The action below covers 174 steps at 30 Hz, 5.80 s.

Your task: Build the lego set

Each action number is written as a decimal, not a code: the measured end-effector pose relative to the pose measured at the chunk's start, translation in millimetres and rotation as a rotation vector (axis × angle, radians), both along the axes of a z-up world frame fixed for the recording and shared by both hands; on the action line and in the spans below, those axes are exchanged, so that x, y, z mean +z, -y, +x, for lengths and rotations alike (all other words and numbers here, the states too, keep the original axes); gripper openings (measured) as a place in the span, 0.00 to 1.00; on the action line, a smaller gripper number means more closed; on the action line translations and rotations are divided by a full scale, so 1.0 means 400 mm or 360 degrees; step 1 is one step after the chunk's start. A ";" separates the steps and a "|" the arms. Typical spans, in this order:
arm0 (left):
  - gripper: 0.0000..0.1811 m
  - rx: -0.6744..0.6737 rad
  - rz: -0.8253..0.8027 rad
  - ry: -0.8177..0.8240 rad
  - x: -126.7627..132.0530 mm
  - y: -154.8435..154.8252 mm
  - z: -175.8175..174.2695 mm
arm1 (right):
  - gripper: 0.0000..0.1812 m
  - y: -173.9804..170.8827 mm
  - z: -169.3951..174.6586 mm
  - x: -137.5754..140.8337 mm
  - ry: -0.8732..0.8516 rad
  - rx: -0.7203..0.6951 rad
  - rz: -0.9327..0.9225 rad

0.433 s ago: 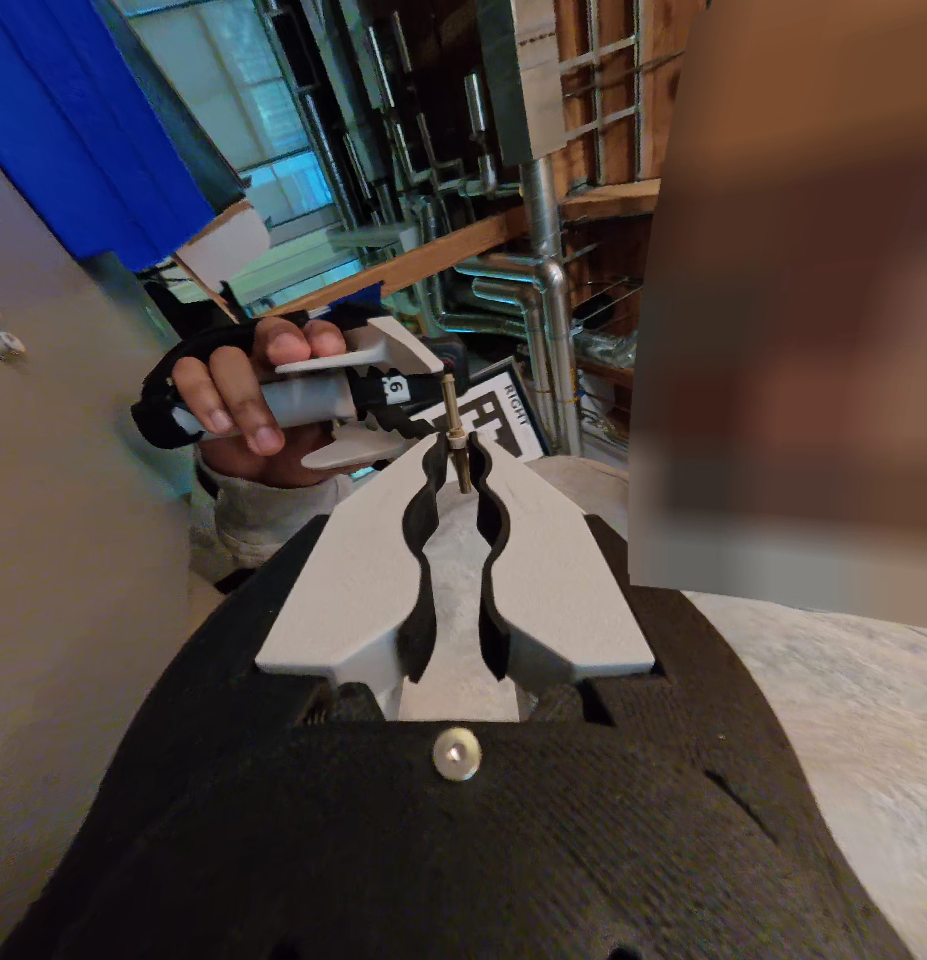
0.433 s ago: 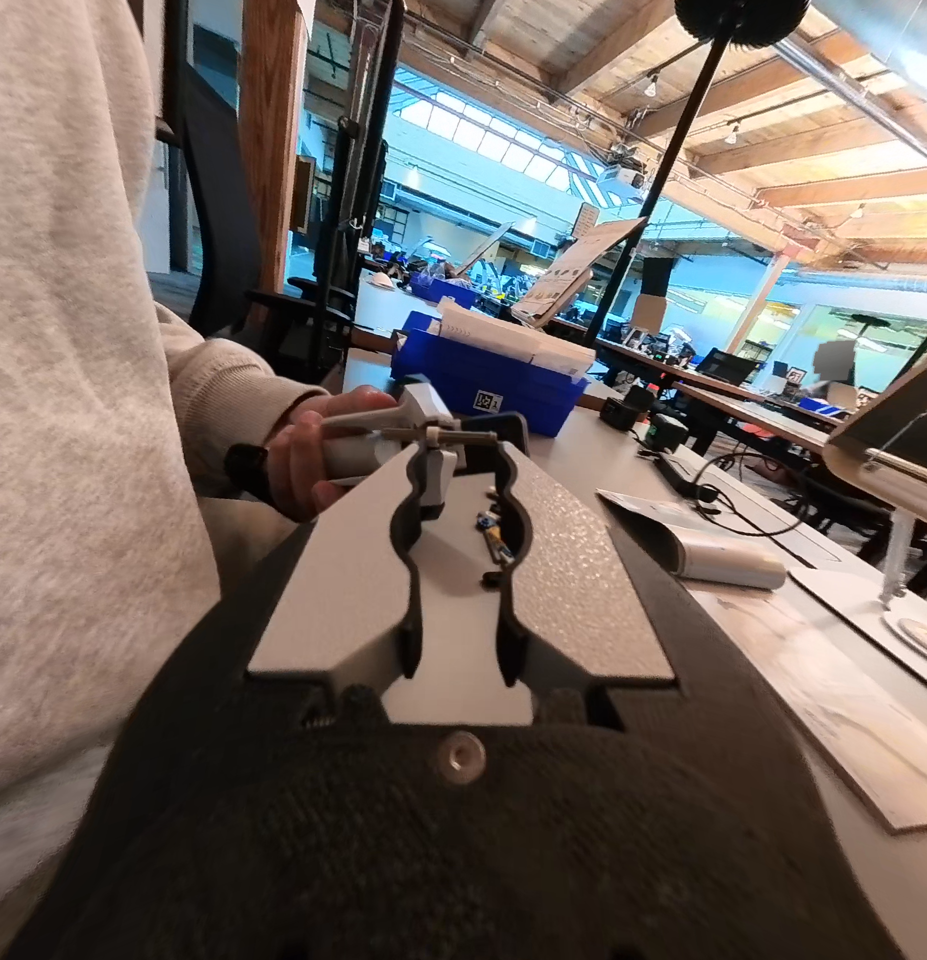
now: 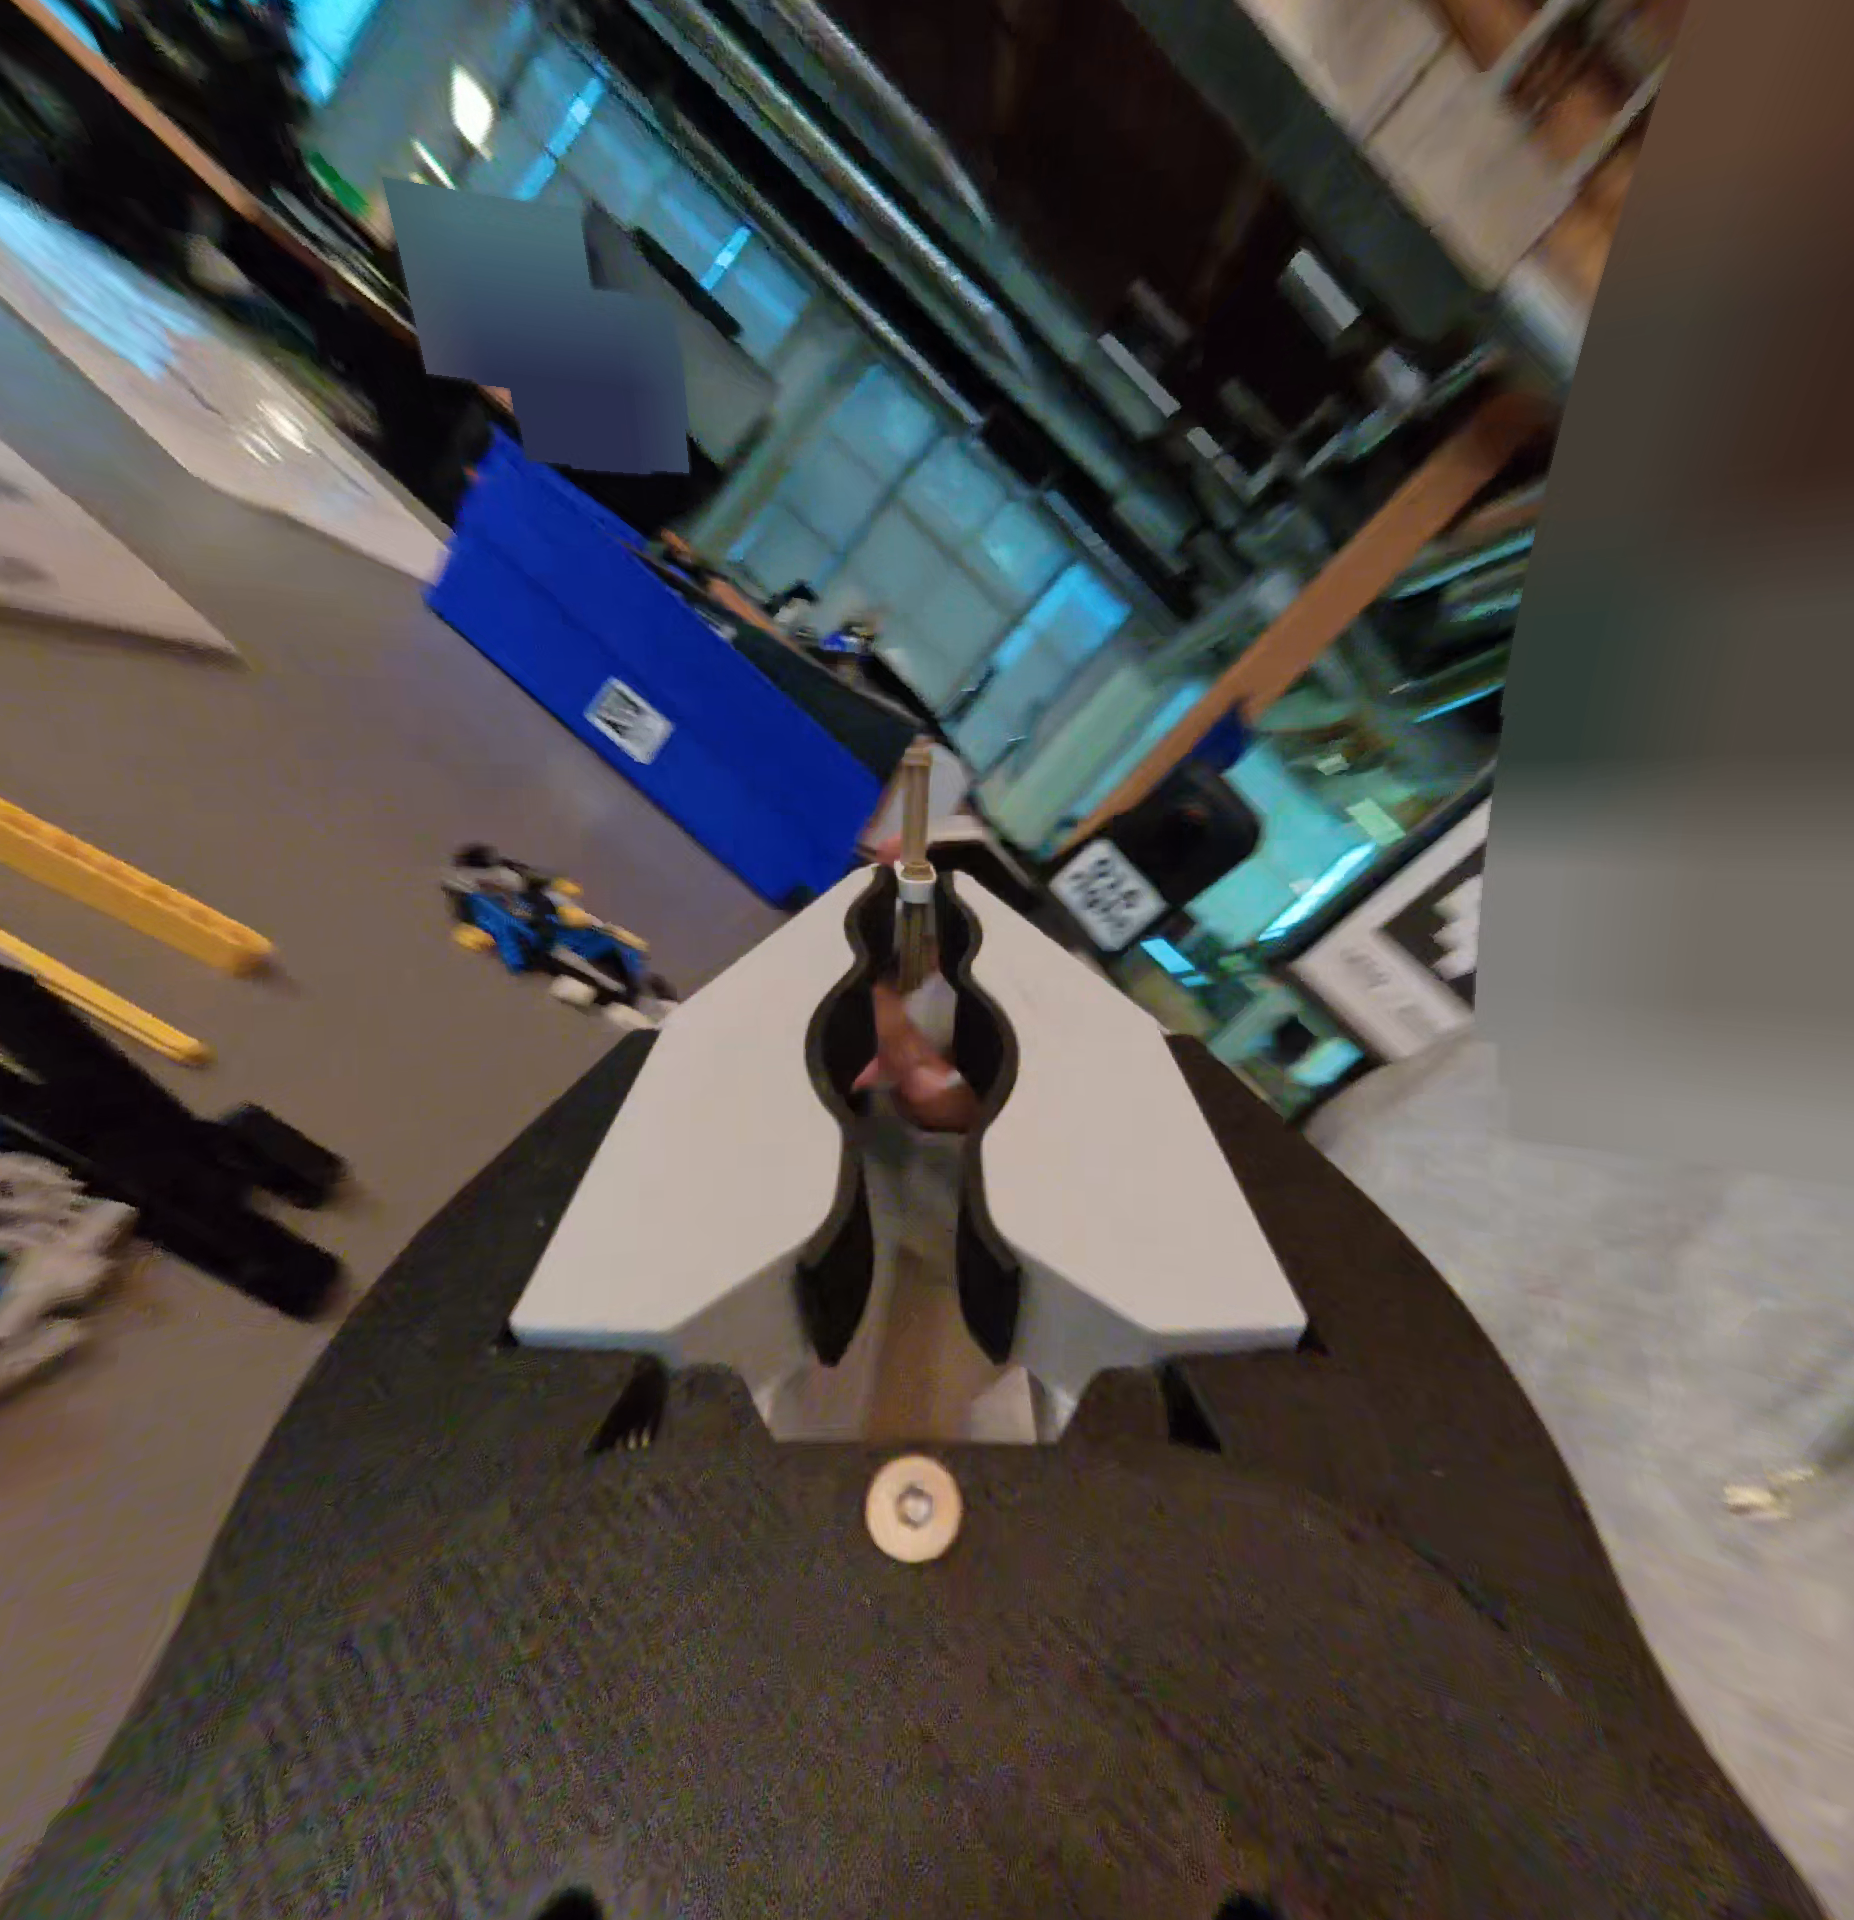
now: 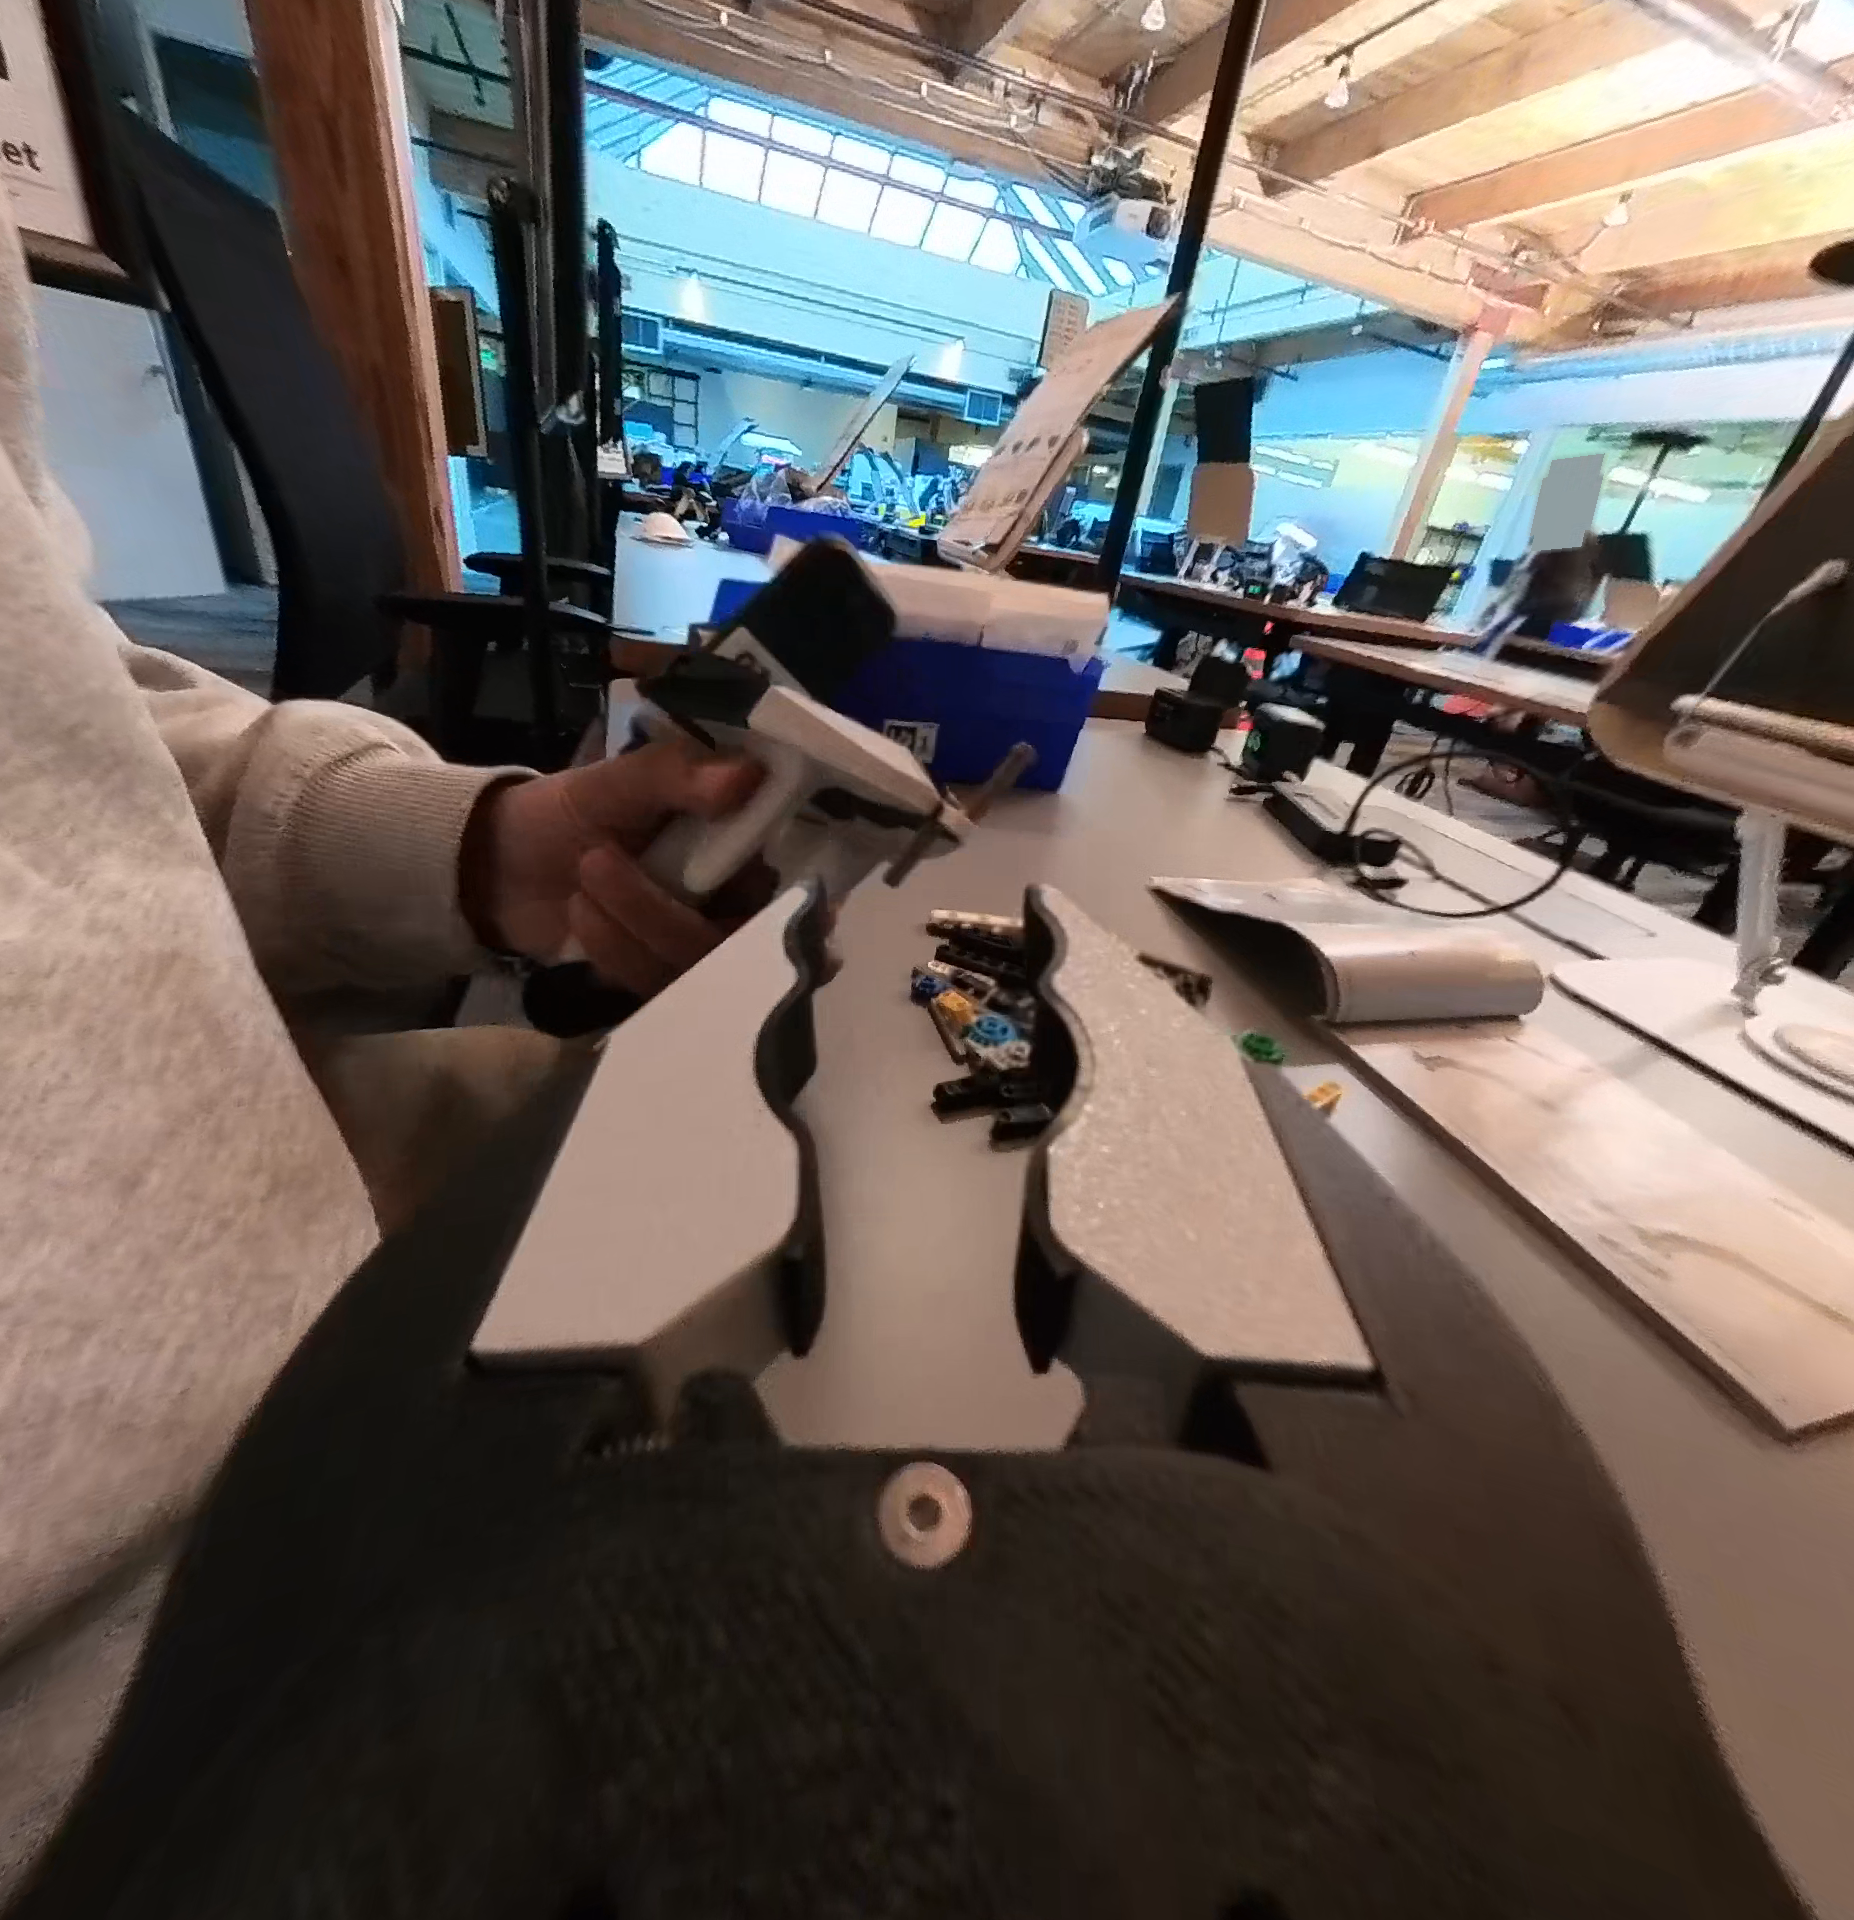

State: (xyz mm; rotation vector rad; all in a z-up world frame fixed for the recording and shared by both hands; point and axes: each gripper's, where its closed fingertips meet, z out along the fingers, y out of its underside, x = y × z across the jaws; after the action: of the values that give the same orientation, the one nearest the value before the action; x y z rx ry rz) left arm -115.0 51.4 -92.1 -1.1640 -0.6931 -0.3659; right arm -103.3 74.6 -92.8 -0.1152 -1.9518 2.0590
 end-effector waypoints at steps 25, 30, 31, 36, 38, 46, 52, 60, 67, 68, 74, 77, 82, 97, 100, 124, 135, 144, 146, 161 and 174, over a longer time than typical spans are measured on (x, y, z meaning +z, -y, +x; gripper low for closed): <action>0.02 0.0240 -0.0477 -0.0826 0.001 -0.002 0.029 | 0.19 0.039 0.020 0.012 0.0536 0.0128 -0.0226; 0.03 0.0185 -0.0458 -0.0930 0.008 -0.015 0.057 | 0.23 0.042 0.027 0.015 0.0667 0.0206 -0.0295; 0.03 0.0171 -0.0440 -0.0935 0.011 -0.017 0.062 | 0.22 0.043 0.032 0.017 0.0708 0.0251 -0.0322; 0.03 0.0078 -0.0349 -0.0931 0.023 -0.021 0.084 | 0.17 0.039 0.057 0.032 0.0847 0.0472 -0.0422; 0.02 0.0055 -0.0329 -0.0933 0.026 -0.022 0.091 | 0.16 0.040 0.065 0.032 0.0868 0.0519 -0.0417; 0.02 0.0018 -0.0294 -0.0967 0.032 -0.024 0.106 | 0.16 0.045 0.083 0.038 0.0900 0.0603 -0.0427; 0.02 0.0016 -0.0304 -0.0983 0.031 -0.024 0.107 | 0.13 0.043 0.087 0.042 0.0881 0.0611 -0.0425; 0.02 0.0004 -0.0342 -0.1006 0.022 -0.026 0.110 | 0.14 0.041 0.093 0.048 0.0876 0.0643 -0.0442; 0.02 -0.0015 -0.0370 -0.1030 0.016 -0.035 0.120 | 0.03 0.035 0.085 0.040 0.0819 0.0583 -0.0402; 0.02 0.0007 -0.0370 -0.1034 0.019 -0.034 0.118 | 0.07 0.033 0.089 0.043 0.0802 0.0597 -0.0399; 0.02 0.0092 -0.0378 -0.1034 0.026 -0.018 0.098 | 0.24 0.029 0.078 0.049 0.0801 0.0562 -0.0411; 0.02 0.0153 -0.0468 -0.1083 0.015 -0.021 0.089 | 0.22 0.027 0.074 0.051 0.0757 0.0523 -0.0404; 0.02 0.0172 -0.0477 -0.1101 0.017 -0.025 0.092 | 0.19 0.034 0.072 0.041 0.0651 0.0435 -0.0326; 0.02 0.0148 -0.0497 -0.1158 0.015 -0.038 0.108 | 0.13 0.040 0.087 0.042 0.0582 0.0460 -0.0300; 0.02 0.0147 -0.0482 -0.1149 0.017 -0.040 0.109 | 0.13 0.041 0.089 0.046 0.0566 0.0456 -0.0313; 0.02 0.0149 -0.0350 -0.1074 0.038 -0.054 0.118 | 0.13 0.036 0.098 0.075 0.0570 0.0509 -0.0457; 0.03 0.0149 -0.0349 -0.1060 0.036 -0.055 0.114 | 0.13 0.036 0.097 0.076 0.0596 0.0502 -0.0455; 0.03 0.0213 -0.0370 -0.1003 0.033 -0.059 0.100 | 0.00 0.030 0.113 0.085 0.0518 0.0511 -0.0411; 0.03 0.0117 -0.0387 -0.1086 0.025 -0.074 0.128 | 0.00 0.028 0.087 0.070 0.0544 0.0368 -0.0379; 0.02 0.0217 -0.0344 -0.0940 0.033 -0.056 0.093 | 0.25 -0.013 0.076 0.105 0.0586 0.0536 -0.0588; 0.02 0.0163 0.0058 -0.0624 0.081 -0.046 0.102 | 0.20 0.021 0.096 0.119 0.0496 0.0489 -0.0642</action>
State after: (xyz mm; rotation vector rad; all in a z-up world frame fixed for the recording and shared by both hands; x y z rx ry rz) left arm -74.2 69.9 -59.7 -1.1191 -0.3984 -0.0580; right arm -64.9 66.1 -45.2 -0.2494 -1.7731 2.7667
